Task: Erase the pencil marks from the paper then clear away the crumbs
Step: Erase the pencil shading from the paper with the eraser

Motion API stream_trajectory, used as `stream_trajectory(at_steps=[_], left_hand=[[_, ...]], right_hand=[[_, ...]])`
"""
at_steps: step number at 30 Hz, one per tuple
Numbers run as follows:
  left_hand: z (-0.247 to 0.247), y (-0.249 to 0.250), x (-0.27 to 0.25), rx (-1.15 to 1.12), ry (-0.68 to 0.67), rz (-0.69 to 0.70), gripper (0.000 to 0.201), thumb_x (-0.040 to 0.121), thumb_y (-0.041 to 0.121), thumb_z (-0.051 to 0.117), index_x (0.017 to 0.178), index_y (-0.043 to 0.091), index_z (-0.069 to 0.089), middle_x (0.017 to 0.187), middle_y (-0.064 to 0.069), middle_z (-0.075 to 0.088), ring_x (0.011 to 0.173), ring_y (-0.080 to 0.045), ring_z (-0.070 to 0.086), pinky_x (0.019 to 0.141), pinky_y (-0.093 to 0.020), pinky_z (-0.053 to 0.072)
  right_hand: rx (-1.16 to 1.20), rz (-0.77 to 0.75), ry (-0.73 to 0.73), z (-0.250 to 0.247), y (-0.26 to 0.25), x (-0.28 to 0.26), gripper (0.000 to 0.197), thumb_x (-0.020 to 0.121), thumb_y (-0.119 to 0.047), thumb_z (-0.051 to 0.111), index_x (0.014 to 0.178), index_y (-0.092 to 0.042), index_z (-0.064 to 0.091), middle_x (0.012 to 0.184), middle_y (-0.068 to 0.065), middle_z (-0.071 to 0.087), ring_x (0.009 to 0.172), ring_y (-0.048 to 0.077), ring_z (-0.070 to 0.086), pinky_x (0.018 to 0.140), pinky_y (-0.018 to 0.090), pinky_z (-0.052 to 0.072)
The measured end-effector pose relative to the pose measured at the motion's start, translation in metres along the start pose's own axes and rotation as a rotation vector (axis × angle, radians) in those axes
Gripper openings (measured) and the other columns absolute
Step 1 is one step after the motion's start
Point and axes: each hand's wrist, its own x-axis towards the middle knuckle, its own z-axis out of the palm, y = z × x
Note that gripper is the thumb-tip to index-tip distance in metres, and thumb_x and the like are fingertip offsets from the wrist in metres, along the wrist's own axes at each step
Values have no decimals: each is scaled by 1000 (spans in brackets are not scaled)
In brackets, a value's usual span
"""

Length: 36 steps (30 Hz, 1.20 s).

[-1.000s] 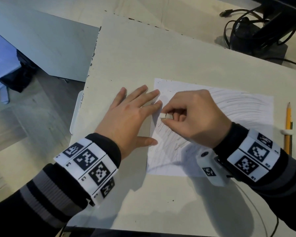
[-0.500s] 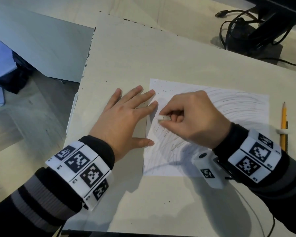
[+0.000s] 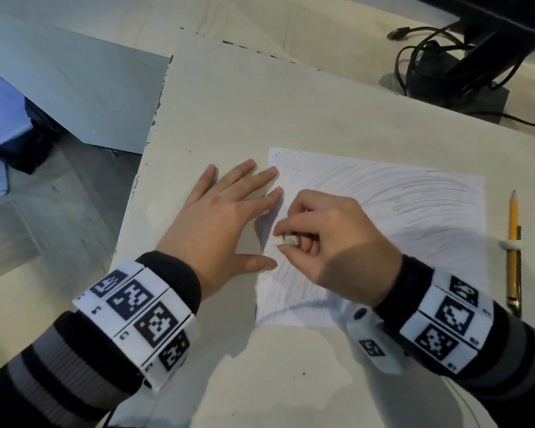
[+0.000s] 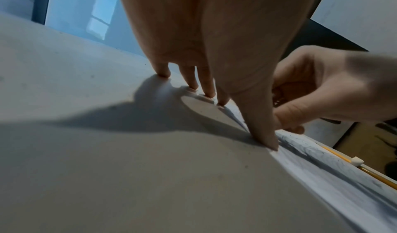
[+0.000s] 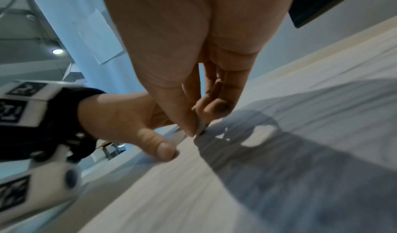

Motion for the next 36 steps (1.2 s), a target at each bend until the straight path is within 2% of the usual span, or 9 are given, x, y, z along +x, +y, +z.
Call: stream_trajectory(at_steps=[4,9,12,14,18,22,27,31,36], left_hand=[[1,0,-1,-5,8,1,95,68,61,75,150,30,39,162,12,21,151,-11,8,122,-47,3],[2,0,-1,-37,1,2,95,68,62,72,150,28,39,162,12,18,152,-11,5,122,-47,0],[1,0,-2,-32,-11,2,95,69,63,69,152,30,36,163,13,15,152,-10,2,122,-46,-3],[-1,0,-2,-14,-25,5,96,70,64,68,153,30,33,163,13,12,152,-10,0,122,-45,-4],[-1,0,-2,14,-32,11,99,71,62,73,154,29,31,164,13,9,152,-10,-2,122,-43,-6],[-1,0,-3,27,-45,10,101,70,64,72,155,30,28,164,13,8,152,-10,-3,122,-44,-6],[-1,0,-3,36,-45,15,102,69,64,73,155,29,29,164,11,9,152,-11,-2,121,-44,-6],[-1,1,-4,23,-46,7,103,69,63,74,154,29,29,164,11,10,152,-11,-1,122,-47,-3],[-2,2,-3,49,-64,1,103,72,64,73,156,30,25,165,12,5,152,-11,-6,122,-47,-5]], right_hand=[[-56,62,161,-17,16,16,7,80,-16,77,87,-16,78,78,-3,61,64,8,56,63,33,51],[24,15,49,1,1,2,4,80,-14,75,84,-13,76,77,-1,58,63,11,55,62,34,49],[5,80,144,-9,12,13,8,82,-22,76,87,-15,77,78,-2,63,65,10,58,64,35,51],[-1,92,188,-10,14,14,9,81,-20,77,88,-15,77,77,-3,64,64,8,58,64,34,51],[17,25,21,1,-2,3,4,79,-17,77,81,-14,75,75,-4,62,64,8,56,64,33,49],[-9,98,125,-11,11,17,6,80,-21,78,80,-15,76,73,-4,64,64,9,58,64,34,51],[14,37,-6,-1,-4,7,3,78,-17,78,79,-16,76,72,-5,63,62,8,57,63,31,49],[16,111,105,-13,9,16,6,78,-21,80,80,-16,76,70,-3,65,62,10,59,63,34,51],[58,98,32,-8,1,9,4,76,-18,80,78,-16,76,68,-7,64,61,11,60,62,31,50]])
